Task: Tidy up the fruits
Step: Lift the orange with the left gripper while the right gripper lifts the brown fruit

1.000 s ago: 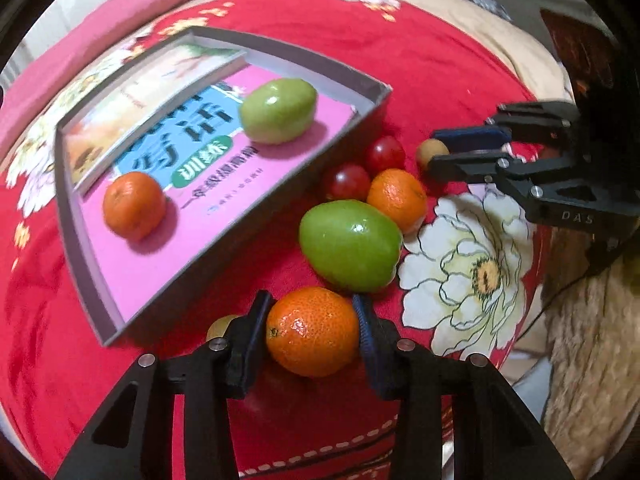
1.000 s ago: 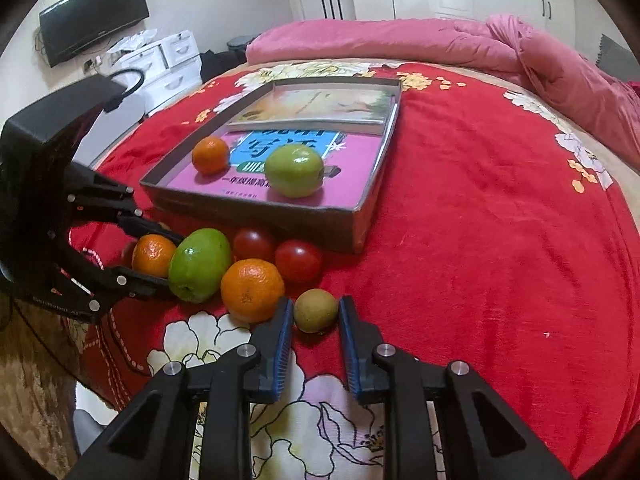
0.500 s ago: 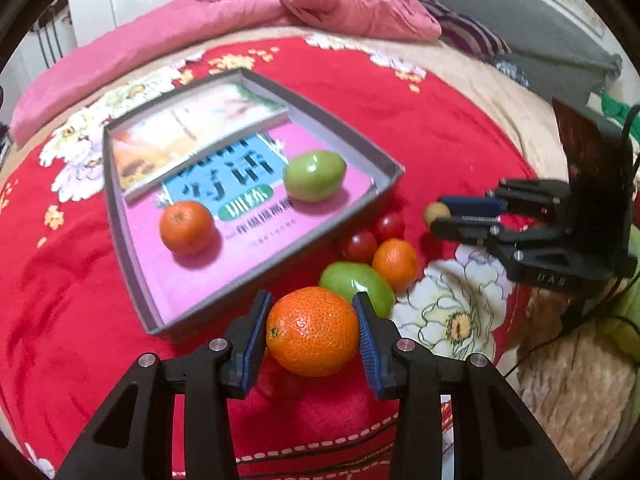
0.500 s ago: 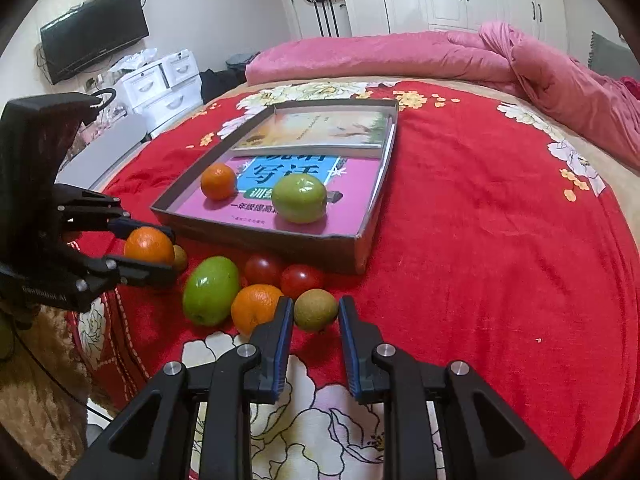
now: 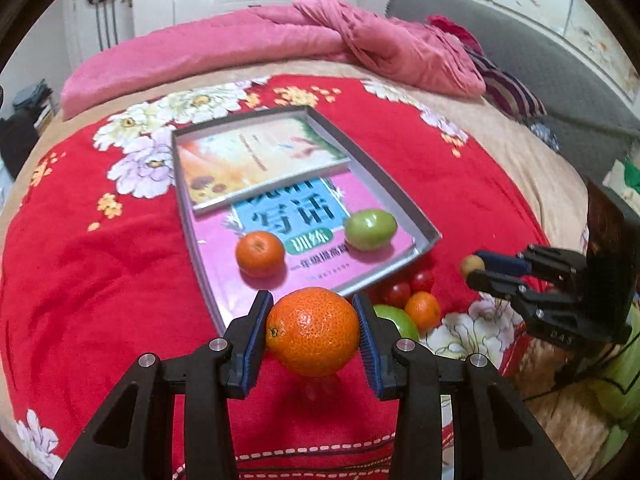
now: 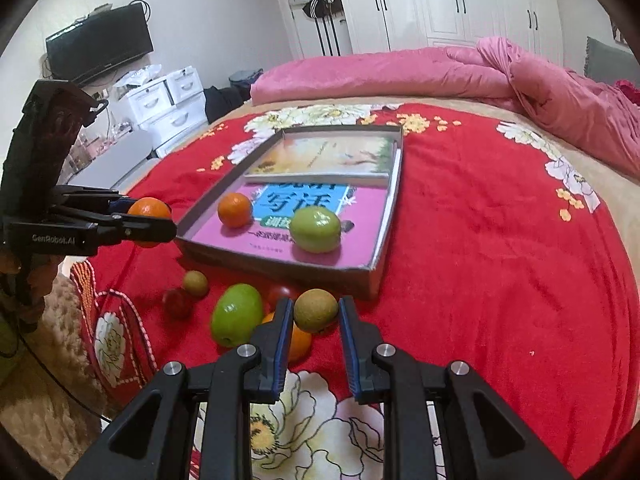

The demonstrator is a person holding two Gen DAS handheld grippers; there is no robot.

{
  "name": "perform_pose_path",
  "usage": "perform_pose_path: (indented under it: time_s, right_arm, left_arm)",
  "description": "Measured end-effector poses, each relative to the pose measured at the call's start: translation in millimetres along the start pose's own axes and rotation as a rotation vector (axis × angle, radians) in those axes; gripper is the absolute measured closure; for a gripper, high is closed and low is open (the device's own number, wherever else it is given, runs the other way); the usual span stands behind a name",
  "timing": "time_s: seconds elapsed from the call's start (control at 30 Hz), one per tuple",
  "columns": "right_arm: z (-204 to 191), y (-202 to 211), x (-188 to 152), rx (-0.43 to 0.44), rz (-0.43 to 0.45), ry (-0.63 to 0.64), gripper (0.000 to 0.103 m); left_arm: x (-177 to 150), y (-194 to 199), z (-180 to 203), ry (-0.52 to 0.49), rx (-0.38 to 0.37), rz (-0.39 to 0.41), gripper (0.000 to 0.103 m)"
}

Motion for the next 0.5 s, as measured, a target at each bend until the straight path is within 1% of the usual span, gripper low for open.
perform_pose_path:
  time_s: [0.13, 0.5]
  right_arm:
    - [-7, 5, 5, 0.01, 0.019, 0.006, 0.079]
    - [-20, 20, 27, 0.037, 0.075, 0.005, 0.079]
  left_arm:
    - [7, 10, -3, 0.038, -0.006, 0.027, 0.06]
    - [26, 24, -8, 0.074, 0.02, 0.07, 0.06]
Point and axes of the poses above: each gripper's, at about its wrist camera, not at the fingertips, and y roughly against the way its jaws point, z to its right, x to its top, the point moved 9 cm from there along -y, roughly the way its jaws point, and after that the axes turned 10 degrees about -y, right-handed, at the moved point
